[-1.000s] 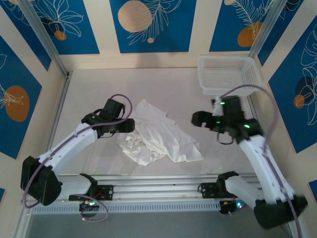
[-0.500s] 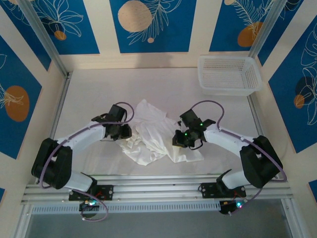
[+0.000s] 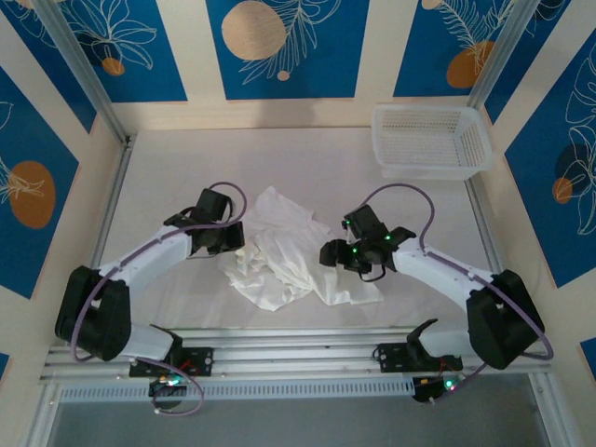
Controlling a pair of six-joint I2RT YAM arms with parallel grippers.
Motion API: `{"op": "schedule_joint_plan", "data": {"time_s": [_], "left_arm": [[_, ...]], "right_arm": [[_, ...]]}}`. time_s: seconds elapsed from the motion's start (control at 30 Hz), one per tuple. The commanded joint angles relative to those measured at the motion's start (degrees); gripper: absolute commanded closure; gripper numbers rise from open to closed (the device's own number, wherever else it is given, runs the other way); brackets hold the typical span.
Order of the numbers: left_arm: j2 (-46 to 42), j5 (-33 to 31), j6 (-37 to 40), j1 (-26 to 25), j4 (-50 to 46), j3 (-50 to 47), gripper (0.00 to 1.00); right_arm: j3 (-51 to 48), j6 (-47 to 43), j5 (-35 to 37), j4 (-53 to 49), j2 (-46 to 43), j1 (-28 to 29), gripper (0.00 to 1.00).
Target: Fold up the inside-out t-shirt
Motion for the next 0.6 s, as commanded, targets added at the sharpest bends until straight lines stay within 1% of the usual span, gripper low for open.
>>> {"op": "schedule_joint_plan", "data": {"time_s": [0.0,0.03,0.13,0.17,0.27,0.33,0.47,0.57], "left_arm": [[-2.9,1.9,0.2,0.5,-2.4,1.5,1.0],[-3.7,1.8,0.1,0.5,-2.9,1.6,1.0],[-7.2,0.3,0.2,0.6,-5.8,3.6,1.0],[-8.7,-0.6,0.5,0.5,-7.4,4.8,1.0],[-13.3,-6.1,2.0,0.9,-13.7,10.3,1.0],[-16.3,-11.0,3.7,1.0,-17.8,15.3,1.0],[-19.6,-20.4,8.1,1.3,-23.9,29.4,1.0],[-19.4,-24.7,11.0,1.5,-27.1,40.6,1.0]], "right_arm": [[-1.9,0.5,-1.5,3.5,5.4,0.5,0.33],[-1.6,0.5,-1.6,3.8,7.0,0.6,0.39],[0.7,-0.4,-1.8,3.2,10.5,1.0,0.91],[1.7,-0.4,-1.2,2.0,10.1,1.1,1.0],[4.0,-1.1,2.7,-2.5,3.9,1.6,1.0],[6.0,-1.6,7.7,-6.5,-2.5,1.5,1.0],[12.1,-4.1,16.6,-12.5,-16.5,-0.2,1.0],[17.7,-6.4,21.4,-13.9,-24.3,-1.9,1.0]]}}
